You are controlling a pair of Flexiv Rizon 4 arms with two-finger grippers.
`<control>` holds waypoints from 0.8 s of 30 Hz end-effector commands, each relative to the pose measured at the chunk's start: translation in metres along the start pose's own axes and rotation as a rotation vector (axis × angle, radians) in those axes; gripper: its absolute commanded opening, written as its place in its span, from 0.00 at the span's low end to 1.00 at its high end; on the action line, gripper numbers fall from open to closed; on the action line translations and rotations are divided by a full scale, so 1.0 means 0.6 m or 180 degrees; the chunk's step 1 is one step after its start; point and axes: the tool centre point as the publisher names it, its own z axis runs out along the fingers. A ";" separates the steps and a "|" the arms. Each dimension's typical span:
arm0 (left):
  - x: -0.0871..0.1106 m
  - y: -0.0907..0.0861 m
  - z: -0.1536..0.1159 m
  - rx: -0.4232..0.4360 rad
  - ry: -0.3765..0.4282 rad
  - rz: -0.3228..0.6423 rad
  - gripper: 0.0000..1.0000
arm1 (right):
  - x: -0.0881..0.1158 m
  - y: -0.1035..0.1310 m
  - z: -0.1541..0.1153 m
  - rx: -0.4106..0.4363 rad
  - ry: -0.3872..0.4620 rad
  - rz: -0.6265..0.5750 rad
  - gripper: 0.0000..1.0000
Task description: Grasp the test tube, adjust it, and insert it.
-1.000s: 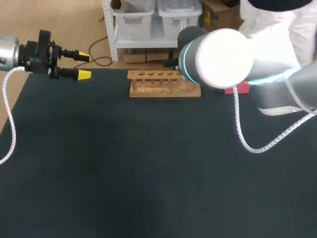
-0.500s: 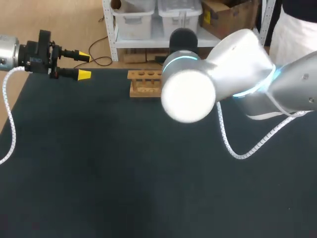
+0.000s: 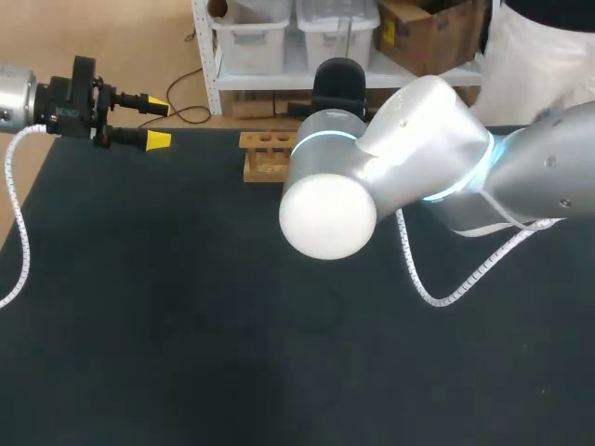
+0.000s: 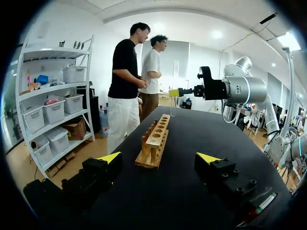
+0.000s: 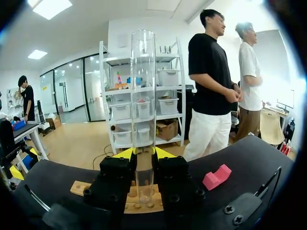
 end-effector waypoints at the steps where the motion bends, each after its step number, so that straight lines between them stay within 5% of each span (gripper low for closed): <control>1: 0.001 -0.002 0.000 -0.0010 -0.0002 0.0005 1.00 | 0.003 0.005 0.014 -0.0043 -0.0017 -0.0005 0.00; 24: 0.001 -0.002 0.000 -0.0010 -0.0002 0.0005 1.00 | 0.025 -0.002 0.043 0.0096 0.0003 0.0014 0.00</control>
